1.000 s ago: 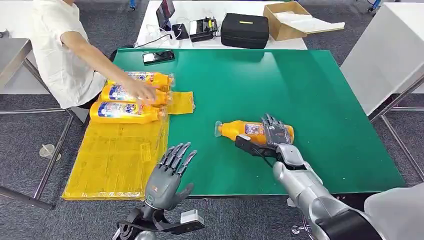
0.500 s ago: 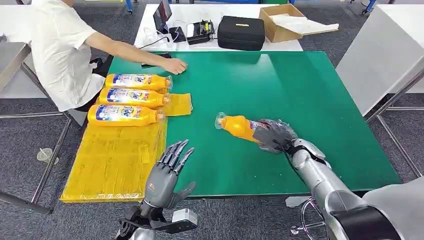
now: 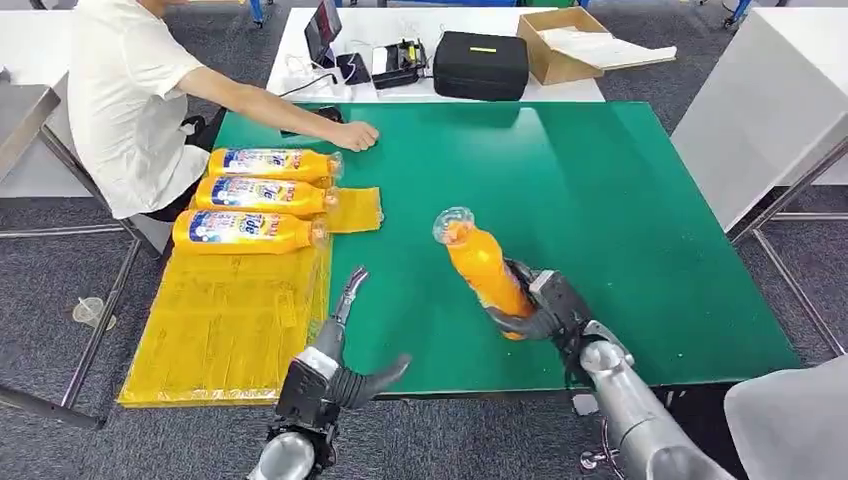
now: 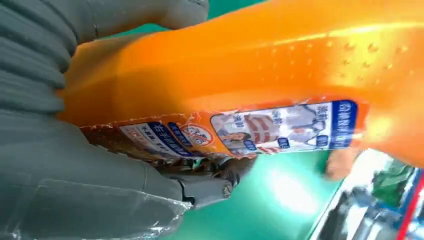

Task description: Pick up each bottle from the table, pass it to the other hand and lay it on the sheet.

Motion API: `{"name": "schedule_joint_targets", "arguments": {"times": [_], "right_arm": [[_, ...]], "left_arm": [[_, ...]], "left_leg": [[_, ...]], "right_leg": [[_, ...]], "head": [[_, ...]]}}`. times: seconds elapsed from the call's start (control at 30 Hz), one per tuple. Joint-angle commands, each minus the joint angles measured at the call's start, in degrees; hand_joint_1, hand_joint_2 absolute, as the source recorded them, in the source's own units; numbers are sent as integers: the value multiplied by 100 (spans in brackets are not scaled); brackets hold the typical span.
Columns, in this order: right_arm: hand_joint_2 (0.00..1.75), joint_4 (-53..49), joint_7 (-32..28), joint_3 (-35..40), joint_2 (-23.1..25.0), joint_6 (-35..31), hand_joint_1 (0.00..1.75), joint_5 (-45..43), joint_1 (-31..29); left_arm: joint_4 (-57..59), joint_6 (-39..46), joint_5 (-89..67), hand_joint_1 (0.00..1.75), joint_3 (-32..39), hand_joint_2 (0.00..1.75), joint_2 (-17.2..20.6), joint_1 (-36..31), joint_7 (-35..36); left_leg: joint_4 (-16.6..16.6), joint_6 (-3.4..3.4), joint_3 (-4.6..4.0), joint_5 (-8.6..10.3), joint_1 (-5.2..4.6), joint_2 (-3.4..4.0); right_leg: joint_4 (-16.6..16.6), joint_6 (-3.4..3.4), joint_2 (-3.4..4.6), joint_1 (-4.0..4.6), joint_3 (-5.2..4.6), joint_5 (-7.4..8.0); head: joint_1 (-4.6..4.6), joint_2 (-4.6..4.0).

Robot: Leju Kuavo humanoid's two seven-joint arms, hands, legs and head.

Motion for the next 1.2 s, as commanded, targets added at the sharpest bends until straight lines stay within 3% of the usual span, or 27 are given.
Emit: {"name": "schedule_joint_targets", "arguments": {"times": [0.03, 0.33, 0.9, 1.2], "right_arm": [[175, -1131, 79, 626, 517, -131, 175, -311, 202], [175, -652, 77, 1495, 871, -688, 175, 135, -6], [175, -392, 157, 2018, 949, -889, 175, 280, -192], [175, -274, 246, 2392, 1091, -1097, 175, 450, -361]], "left_arm": [[701, -656, 1411, 0, 280, 175, -207, -264, 462], [964, -476, 1571, 0, 9, 175, -232, -616, 376], [664, -212, 1709, 0, 63, 175, -285, -671, 209], [615, -406, 2350, 0, 252, 175, -397, -691, 489]], "left_leg": [[1, 0, -15, 3, 5, 11], [8, -8, -34, 0, 20, 1], [7, -5, -53, 6, 17, -12], [6, -4, -57, 7, 15, -4]], "right_leg": [[1, -13, 7, 6, -11, 0], [7, -34, 5, 16, -24, -9], [6, -24, -5, 11, -40, -7], [8, -22, 4, 9, -47, -4]], "head": [[7, 0], [4, 0], [4, 0], [4, 0]]}}
